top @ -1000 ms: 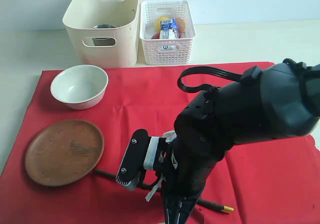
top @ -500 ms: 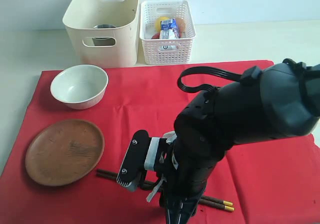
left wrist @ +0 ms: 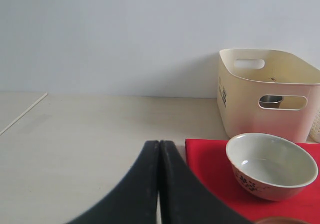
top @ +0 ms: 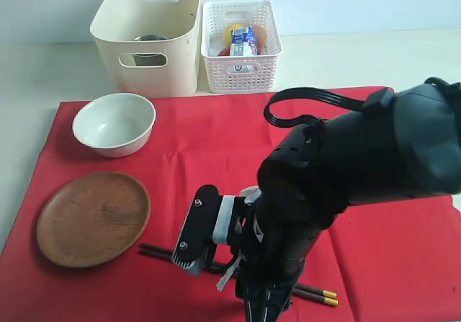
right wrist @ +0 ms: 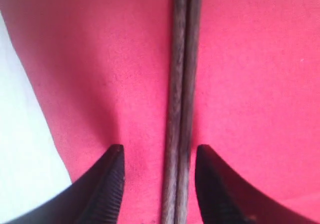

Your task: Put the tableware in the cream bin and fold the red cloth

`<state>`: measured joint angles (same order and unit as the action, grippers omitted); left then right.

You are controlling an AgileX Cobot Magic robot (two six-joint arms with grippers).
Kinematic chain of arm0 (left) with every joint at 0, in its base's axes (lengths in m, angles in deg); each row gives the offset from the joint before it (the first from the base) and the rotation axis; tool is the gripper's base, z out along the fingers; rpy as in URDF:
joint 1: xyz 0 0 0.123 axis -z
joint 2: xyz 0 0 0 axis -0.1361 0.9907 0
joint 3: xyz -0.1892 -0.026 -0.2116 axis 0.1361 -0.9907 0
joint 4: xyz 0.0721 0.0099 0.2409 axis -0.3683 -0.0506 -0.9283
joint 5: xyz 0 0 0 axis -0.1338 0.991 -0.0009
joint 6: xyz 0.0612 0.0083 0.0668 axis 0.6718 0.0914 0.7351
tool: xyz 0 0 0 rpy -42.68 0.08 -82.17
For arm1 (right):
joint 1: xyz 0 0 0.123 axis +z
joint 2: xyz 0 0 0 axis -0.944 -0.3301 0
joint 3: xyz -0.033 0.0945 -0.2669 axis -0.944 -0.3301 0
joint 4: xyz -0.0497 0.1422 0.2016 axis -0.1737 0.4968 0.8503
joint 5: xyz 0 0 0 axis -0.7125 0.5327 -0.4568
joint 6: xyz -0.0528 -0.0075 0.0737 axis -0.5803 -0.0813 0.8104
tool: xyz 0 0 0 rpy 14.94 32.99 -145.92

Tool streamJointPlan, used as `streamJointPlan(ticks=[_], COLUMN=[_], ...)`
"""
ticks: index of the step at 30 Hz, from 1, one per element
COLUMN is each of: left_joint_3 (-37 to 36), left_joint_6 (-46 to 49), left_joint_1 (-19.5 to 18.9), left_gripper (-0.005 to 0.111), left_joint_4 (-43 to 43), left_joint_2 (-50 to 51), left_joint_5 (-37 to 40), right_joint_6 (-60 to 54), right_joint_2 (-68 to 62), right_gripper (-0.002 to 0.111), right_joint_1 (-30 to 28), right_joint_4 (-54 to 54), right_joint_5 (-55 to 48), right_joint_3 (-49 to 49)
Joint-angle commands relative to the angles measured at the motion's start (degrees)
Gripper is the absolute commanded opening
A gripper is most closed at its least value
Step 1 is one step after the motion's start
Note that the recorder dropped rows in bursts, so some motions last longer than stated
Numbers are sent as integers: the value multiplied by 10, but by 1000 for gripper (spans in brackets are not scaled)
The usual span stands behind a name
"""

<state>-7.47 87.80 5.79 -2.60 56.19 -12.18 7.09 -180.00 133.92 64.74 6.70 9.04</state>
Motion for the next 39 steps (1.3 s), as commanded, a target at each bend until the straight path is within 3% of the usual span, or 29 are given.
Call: streamJointPlan(ticks=[1,14,18,30,39], left_joint_3=[0,0,0,0,0], left_joint_6=[0,0,0,0,0], left_joint_1=[-2,-2,-2,-2,-2], left_gripper=[0,0,0,0,0], left_joint_4=[3,3,3,3,3], left_joint_2=[-2,-2,-2,-2,-2], left_joint_5=[-2,-2,-2,-2,-2], right_joint_6=[0,0,0,2,84], right_joint_2=[6,-32,-32,29,34], right_gripper=[42,31,1,0,0], right_joint_1=[1,1,1,1,1], right_joint_4=[-16,-21,-22,-56,-106], right_joint_5=[27,37,19,17,20], right_joint_3=[-1,-1,-1,-1,-1])
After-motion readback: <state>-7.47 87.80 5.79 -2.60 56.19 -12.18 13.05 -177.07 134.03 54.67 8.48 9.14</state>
